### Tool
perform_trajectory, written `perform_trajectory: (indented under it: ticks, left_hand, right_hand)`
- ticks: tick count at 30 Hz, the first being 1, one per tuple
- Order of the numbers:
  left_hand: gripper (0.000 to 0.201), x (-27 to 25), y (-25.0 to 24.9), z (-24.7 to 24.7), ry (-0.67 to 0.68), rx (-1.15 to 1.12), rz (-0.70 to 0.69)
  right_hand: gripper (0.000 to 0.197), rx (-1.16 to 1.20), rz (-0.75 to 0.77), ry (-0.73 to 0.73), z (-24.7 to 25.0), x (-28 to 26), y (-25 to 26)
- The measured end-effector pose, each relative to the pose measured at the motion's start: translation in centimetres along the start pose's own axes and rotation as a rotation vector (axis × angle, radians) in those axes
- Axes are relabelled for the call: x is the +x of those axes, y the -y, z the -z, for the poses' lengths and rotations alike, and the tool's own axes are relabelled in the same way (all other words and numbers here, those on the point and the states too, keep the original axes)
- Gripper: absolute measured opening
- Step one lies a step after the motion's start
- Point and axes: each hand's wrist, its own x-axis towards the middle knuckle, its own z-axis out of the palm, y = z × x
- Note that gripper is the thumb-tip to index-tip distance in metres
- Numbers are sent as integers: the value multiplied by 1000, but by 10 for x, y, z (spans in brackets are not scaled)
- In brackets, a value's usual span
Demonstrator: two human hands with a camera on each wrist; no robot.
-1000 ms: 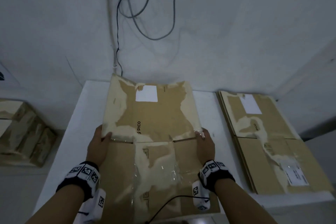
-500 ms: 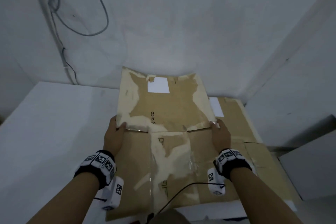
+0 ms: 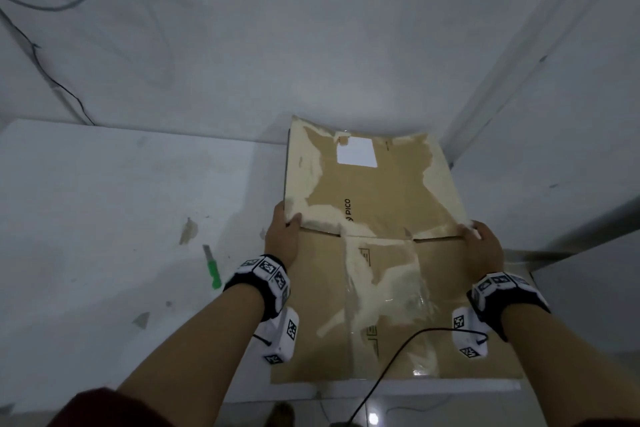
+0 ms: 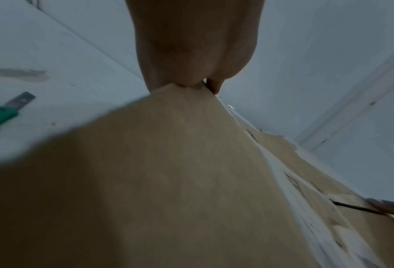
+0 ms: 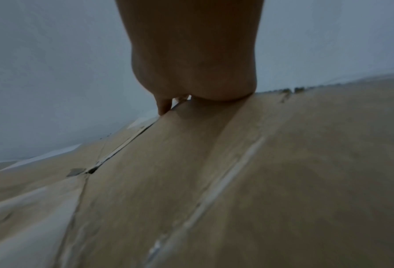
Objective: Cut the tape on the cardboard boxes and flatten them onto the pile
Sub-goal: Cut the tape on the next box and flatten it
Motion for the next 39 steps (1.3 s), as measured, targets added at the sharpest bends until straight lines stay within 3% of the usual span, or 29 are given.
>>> perform_trajectory:
  ticks: [7,15,18,21,24,28,30,34,39]
  left_hand:
    - [52,18,21,-51,54,89,72]
    - [53,26,34,-68,-3,245,206]
    - [55,30,40,-72,-21,379,247]
    - [61,36,51,-71,68,441,295]
    - [68,43,54,-69,130,514,362]
    - [66,45,47,-57,134,449,361]
    - [63,43,47,-43,99,400,334]
    - [53,34,54,-2,41,340,313]
    - [32,9,69,89,-85,357,257]
  right_hand:
    - [35,-85,-75,50,-9,44,-48]
    - [42,-163,-179,32,-22,61,-63]
    - [42,-284,-141,-22,-27,65,-70]
    - [41,-504,-62,-131,-39,57,-74]
    - [50,-470,-158,-316,-47,43,-60]
    - [39,-453,-66,-452,-52,35,-41]
    - [37,-410,-27,-410,-65,20,-32]
    - [33,-319,89,-155,-104,-18,0]
    - [27,-225,270,119,-170,-89,53]
